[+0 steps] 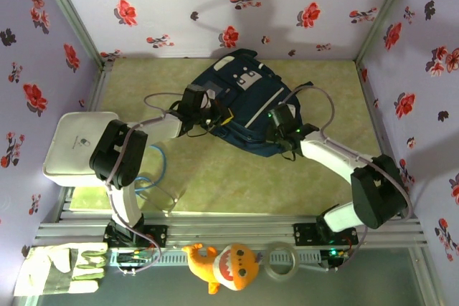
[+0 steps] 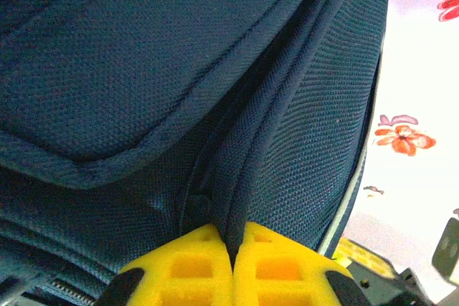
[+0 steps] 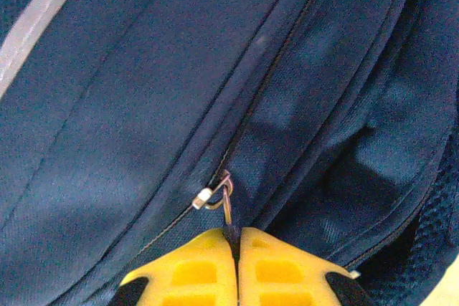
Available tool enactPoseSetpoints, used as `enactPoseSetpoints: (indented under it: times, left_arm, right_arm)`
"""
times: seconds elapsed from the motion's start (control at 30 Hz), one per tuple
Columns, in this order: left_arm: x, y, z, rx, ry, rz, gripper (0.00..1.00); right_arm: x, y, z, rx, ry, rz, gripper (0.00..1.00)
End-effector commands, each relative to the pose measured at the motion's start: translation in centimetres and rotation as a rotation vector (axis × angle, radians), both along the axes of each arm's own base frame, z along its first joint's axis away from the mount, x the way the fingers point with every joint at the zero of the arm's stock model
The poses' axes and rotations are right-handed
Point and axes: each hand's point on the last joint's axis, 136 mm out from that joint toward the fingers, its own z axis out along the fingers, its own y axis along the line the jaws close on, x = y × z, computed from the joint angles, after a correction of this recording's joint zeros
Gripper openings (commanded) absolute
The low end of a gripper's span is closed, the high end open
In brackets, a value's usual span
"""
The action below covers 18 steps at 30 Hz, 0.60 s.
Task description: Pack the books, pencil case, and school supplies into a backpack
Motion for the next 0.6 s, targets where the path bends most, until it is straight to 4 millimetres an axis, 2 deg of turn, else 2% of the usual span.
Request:
enactPoseSetpoints:
  times: [0.0,0.17,0.2,0.27,0.37,0.57]
  left_arm:
    - [0.6,2.8,0.3,0.079,-0.040,0.015,0.00]
    - [1.0,4.0,0.2,0.153,-0.063,-0.008,0.00]
    - [1.0,4.4,0.1,0.161,-0.062,-0.007,0.04]
    - [1.4,5.6,0.3,0.180,-0.067,0.012,0.23]
    - [1.5,8.0,0.7,0.214,-0.076,0.057,0.40]
    - [0.7,13.6,0.6,0.256,-0.069,0.233,0.65]
  right_arm:
    - [-0.4,-2.7,0.3,-0.032,0.022,-0.066,0.05]
    - [-1.5,1.3,0.4,0.006,0.038,0.116,0.02]
    - [-1.6,2.1,0.6,-0.004,0.029,0.148,0.02]
    - [-2.0,4.4,1.1,-0.009,0.009,0.219,0.02]
    - [-2.3,8.0,1.5,0.030,0.001,0.309,0.01]
    - [-1.6,15.6,1.8,0.093,-0.009,0.443,0.01]
